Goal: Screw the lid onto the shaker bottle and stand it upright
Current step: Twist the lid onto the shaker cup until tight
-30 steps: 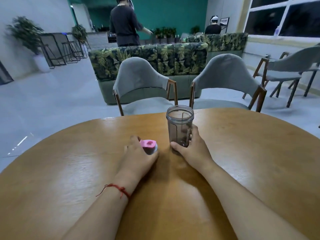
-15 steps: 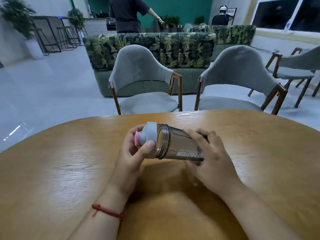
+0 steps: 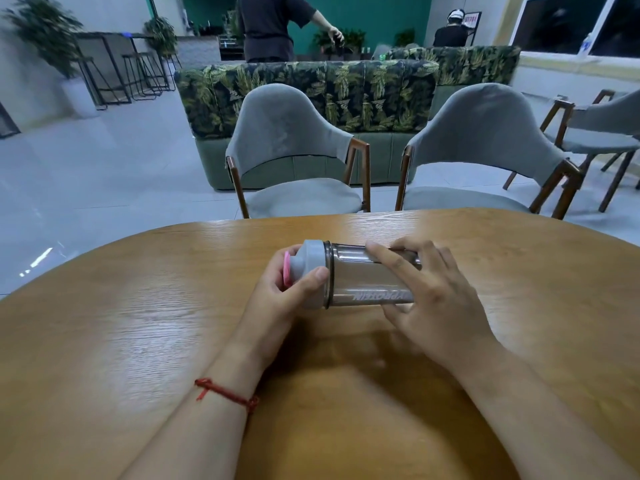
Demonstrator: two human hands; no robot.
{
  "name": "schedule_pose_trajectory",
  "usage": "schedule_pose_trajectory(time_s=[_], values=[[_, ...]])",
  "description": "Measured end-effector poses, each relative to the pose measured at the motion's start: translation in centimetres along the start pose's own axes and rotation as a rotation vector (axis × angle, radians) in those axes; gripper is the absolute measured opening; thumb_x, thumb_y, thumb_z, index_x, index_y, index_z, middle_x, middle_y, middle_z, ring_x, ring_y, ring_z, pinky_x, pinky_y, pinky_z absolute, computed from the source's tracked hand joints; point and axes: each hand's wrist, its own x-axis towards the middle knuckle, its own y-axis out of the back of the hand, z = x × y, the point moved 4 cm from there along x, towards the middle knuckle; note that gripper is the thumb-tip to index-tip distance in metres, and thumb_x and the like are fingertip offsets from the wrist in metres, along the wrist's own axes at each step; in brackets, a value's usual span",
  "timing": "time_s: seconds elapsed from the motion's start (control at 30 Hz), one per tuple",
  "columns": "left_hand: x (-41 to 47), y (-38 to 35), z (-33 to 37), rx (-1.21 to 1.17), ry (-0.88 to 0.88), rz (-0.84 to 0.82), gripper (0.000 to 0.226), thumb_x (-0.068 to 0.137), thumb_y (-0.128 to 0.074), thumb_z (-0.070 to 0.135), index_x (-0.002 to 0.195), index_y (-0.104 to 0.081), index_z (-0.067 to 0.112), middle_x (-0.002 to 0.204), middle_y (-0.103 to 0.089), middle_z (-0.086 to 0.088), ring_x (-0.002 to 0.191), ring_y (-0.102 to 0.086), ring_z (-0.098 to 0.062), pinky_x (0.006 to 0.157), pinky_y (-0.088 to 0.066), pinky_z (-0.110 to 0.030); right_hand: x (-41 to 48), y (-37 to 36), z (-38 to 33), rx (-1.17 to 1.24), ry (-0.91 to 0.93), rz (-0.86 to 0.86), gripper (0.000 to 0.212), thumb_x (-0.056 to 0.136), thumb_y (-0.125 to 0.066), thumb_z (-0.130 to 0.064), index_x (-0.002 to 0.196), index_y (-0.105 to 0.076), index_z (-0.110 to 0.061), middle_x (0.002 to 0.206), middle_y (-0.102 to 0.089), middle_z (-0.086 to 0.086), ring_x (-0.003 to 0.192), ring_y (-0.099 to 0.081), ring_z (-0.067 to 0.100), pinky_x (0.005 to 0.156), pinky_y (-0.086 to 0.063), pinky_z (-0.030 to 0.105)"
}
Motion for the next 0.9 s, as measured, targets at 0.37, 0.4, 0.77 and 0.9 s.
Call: schedule_pose_trajectory(time_s=[0.37,0.4,0.77,0.9], values=[[-0.8,1.1,0.2,0.035,0.054,-0.157,0.076,0.083,-0.09,0.032,0.152,-0.058,0.034,0.136,-0.075,-0.017,0.122,-0.076,-0.039,0.097,-0.064,-0.054,-0.5,1.3,1.6,0.502,-0.132,-0.216,0.08,0.064,-0.104,-0.034,0.135,-0.068,-0.038,0.124,-0.07,-0.024,0.111,-0.07,0.007,0.089,-0.056,0.021],[-0.9,1.2,0.1,0.054,0.052,-0.171,0.078,0.082,-0.09,0.032,0.153,-0.058,0.035,0.137,-0.074,-0.018,0.12,-0.077,-0.038,0.094,-0.064,-0.051,-0.6,1.3,1.8,0.568,-0.166,-0.249,0.079,0.064,-0.106,-0.035,0.134,-0.07,-0.041,0.127,-0.07,-0.021,0.115,-0.069,0.006,0.091,-0.056,0.019],[-0.9,0.1,0.9,0.055,0.016,-0.159,0.08,0.082,-0.089,0.019,0.154,-0.054,0.014,0.112,-0.081,-0.004,0.092,-0.079,-0.015,0.07,-0.064,-0.027,0.2,1.9,2.1,0.852,-0.521,-0.262,0.084,0.061,-0.094,-0.061,0.139,-0.063,-0.057,0.104,-0.077,-0.007,0.094,-0.075,0.003,0.078,-0.056,0.017],[-1.3,0.1,1.1,0.131,-0.023,-0.222,0.091,0.08,-0.093,0.026,0.16,-0.05,0.025,0.139,-0.075,-0.018,0.125,-0.077,-0.034,0.104,-0.064,-0.048,0.1,1.9,2.8,0.966,-0.593,-0.283,0.07,0.056,-0.094,-0.065,0.123,-0.076,-0.049,0.097,-0.082,-0.011,0.078,-0.075,0.007,0.074,-0.056,0.025]])
